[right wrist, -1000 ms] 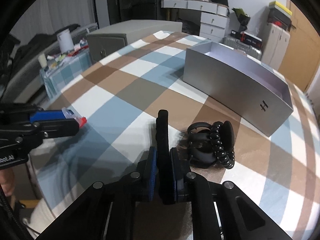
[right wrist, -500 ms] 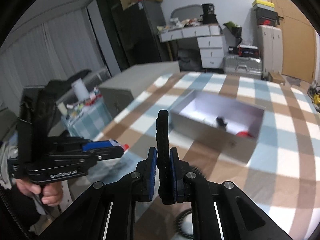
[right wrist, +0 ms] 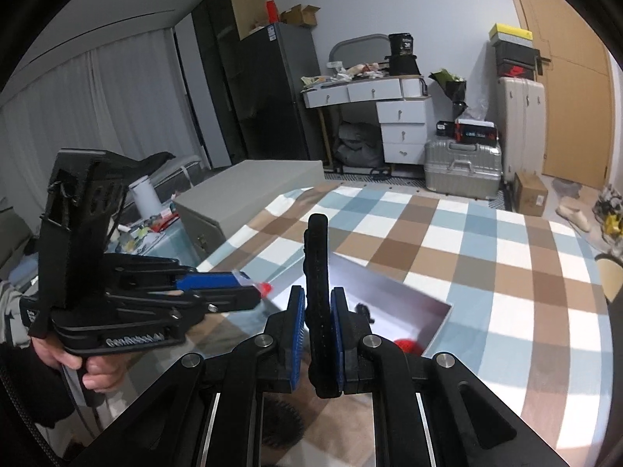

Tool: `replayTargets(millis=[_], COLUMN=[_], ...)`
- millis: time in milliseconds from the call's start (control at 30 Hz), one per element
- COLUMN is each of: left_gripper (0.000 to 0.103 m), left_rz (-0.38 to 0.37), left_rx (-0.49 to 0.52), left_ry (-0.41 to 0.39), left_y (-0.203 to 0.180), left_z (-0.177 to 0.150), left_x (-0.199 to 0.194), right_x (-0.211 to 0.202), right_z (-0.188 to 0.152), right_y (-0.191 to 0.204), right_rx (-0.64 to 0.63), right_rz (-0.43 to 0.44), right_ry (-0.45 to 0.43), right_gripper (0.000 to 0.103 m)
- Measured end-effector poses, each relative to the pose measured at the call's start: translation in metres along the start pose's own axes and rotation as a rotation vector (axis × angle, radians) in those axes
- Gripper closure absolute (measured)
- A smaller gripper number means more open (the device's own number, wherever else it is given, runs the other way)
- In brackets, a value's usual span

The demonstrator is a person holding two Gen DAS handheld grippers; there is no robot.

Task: Organize jewelry
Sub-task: 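Carry both items into the silver box and open both tools to release them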

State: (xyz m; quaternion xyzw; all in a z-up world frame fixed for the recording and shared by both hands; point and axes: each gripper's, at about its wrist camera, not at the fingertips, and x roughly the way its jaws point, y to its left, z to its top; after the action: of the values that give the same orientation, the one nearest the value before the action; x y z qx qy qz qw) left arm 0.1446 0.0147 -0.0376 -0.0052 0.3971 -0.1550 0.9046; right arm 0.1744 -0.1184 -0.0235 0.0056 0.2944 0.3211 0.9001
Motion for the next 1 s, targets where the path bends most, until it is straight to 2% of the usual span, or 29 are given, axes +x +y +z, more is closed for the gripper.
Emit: replayTargets(millis=[267,500,900,967,1000], left_gripper=[0.089,0.089,0.088,0.087,0.081], left_rz=[-0.003,-0.024,-0.076,-0.070,-0.071], left_rx=[-0.023,-0.053,-0.073,-0.068,-0.065], left_ry=[0.027,0.085,0.132,0.127,0.122], left_y=[0.002,0.003,0.009,0.008,0.009], left_z=[0.018,0.020,0.024,0.024,0.024], left_x=[0.027,0.046,0.056,0.053,0.052], right_x=[0.040,0.070,0.087,0.084,0.083], right_z=[0.004,-0.004,-0.008,-0.007,-0.007], right_y=[-0.027,-0.035,-0.041,-0.040,-0.041], right_rx=[0.002,-0.007,0.044,0.043,0.047], right_rz=[0.026,0.027,0.032,0.020,0.013], right_ry=[0.069,0.144,0.205,0.196,0.195], right_gripper=[0.091,0.091,0.088,0.087,0.084])
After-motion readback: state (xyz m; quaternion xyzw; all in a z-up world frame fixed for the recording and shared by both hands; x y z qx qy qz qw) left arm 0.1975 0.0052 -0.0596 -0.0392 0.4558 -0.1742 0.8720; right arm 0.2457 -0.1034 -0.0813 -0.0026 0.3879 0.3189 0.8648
